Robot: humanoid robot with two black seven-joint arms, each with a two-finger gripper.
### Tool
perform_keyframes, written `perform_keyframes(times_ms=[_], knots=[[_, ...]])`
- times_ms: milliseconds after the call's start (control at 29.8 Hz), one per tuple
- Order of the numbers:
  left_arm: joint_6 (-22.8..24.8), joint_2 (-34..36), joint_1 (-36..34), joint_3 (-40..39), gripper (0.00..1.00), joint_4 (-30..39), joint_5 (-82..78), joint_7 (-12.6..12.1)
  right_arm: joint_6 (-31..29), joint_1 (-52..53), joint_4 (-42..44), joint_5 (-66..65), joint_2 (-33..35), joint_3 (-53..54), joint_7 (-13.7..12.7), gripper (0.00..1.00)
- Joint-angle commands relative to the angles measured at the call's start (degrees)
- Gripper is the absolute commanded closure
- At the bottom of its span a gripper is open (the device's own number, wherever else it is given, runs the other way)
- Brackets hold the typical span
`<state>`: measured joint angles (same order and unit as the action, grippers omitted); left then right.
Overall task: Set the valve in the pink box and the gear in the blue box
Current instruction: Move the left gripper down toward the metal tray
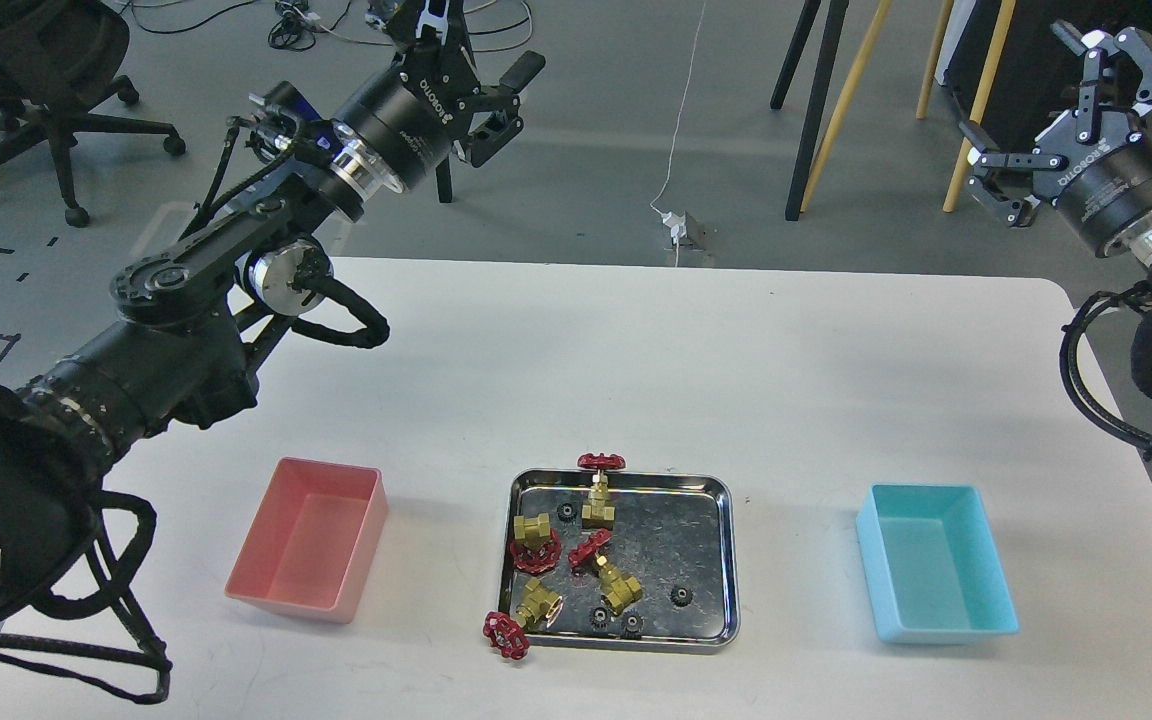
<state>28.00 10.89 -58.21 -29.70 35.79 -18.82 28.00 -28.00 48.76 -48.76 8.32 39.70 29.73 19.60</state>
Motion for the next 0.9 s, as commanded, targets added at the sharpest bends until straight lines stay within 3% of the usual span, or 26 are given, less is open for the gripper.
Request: perform_keyframes(times_ms=[0, 134, 268, 469, 536, 603, 704, 771, 871], knots=[[0.0, 0.09, 0.29, -0.01, 0.0, -0.02, -0.08, 0.0, 0.0, -0.07, 0.07, 0.47, -0.14, 0.86, -0.08, 0.0], [0.0, 0.88, 0.29, -0.18, 0.0, 0.07, 0.27, 0.0, 0.0, 1.15, 0.68, 0.56, -0.76, 1.91, -0.26, 0.0], [0.0, 0.19, 1.09, -1.06, 0.0, -1.69, 0.63, 0.0, 0.0, 8.34, 8.31, 0.56, -0.85, 3.49, -0.88, 0.0], [0.0, -2.1, 1.61, -7.56, 0.0, 5.85, -0.16, 0.0, 0.0, 13.9, 14.05, 0.47, -1.73, 3.15, -1.31, 0.0], [0.0, -2.1, 1.88, -8.19, 0.0, 9.45, -2.43, 0.0, 0.0, 14.08, 13.7, 0.38, -1.64, 2.88, -3.15, 0.0], [0.0, -0.88, 1.26, -7.31, 0.0, 13.32, -9.35, 0.0, 0.0, 13.73, 13.61, 0.47, -1.03, 2.88, -7.18, 0.0], [0.0, 4.73, -3.99, 4.77, 0.01, 17.29, -16.94, 0.0, 0.0, 13.29, 13.7, 0.82, 1.61, 3.4, -11.15, 0.0], [-0.92, 7.9, -11.18, 21.26, 0.01, 18.0, -17.48, 0.0, 0.0, 13.29, 13.7, 1.26, 2.58, 3.49, -11.69, 0.0], [-7.32, 9.06, -22.61, 44.65, 0.01, 19.39, -19.05, 0.0, 0.0, 13.29, 13.7, 2.58, 3.37, 3.58, -11.69, 0.0]])
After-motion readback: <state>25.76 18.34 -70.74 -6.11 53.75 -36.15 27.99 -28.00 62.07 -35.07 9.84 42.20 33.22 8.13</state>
